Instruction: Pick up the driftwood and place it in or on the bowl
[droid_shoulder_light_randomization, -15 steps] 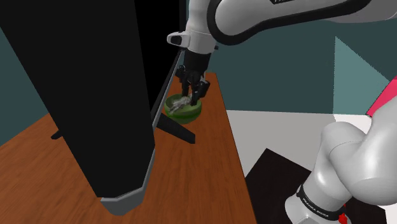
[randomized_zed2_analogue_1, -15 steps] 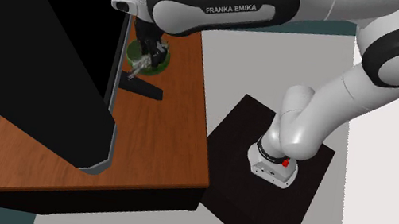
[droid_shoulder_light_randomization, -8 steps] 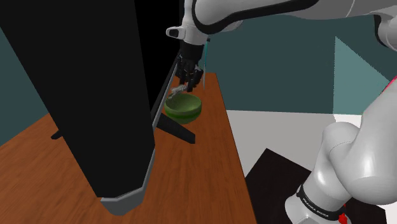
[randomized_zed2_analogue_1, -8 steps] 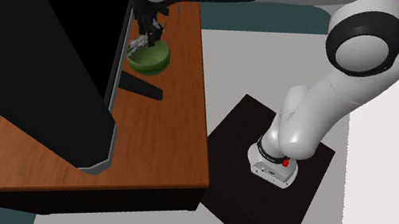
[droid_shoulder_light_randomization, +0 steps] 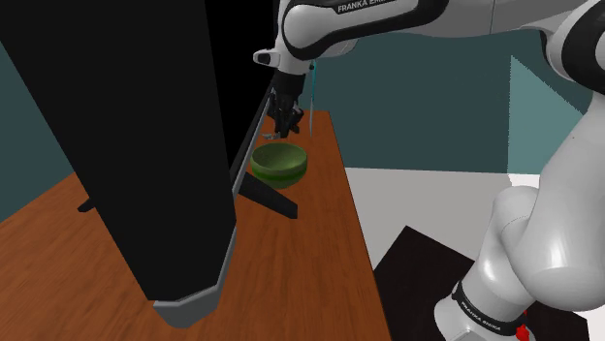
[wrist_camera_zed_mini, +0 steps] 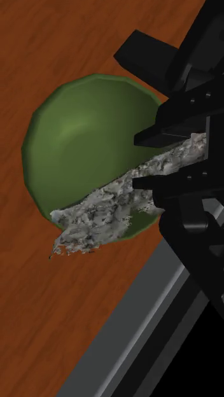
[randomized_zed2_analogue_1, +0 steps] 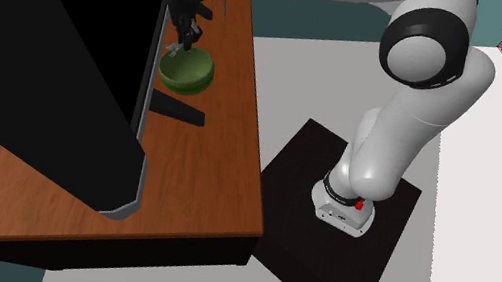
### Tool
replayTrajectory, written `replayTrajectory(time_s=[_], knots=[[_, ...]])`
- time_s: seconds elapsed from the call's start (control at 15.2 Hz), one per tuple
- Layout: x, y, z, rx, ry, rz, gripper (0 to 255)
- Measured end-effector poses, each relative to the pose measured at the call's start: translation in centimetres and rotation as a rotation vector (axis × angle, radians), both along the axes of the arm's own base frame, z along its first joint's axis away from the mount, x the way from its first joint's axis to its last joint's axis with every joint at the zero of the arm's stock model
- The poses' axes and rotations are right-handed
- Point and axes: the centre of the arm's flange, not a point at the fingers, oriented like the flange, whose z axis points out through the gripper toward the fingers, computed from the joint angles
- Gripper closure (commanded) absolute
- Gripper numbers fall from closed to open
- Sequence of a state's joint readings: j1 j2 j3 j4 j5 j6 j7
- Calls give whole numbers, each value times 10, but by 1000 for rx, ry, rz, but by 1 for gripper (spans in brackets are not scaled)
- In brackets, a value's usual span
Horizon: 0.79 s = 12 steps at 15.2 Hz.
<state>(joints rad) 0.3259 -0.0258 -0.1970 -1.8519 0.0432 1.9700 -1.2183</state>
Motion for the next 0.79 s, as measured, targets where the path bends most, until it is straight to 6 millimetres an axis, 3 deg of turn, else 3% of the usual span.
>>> replayTrajectory(time_s=[0.73, 0.79], knots=[[2, 3, -55, 1, -9, 0, 255], [2, 2, -55, 1, -9, 0, 0]])
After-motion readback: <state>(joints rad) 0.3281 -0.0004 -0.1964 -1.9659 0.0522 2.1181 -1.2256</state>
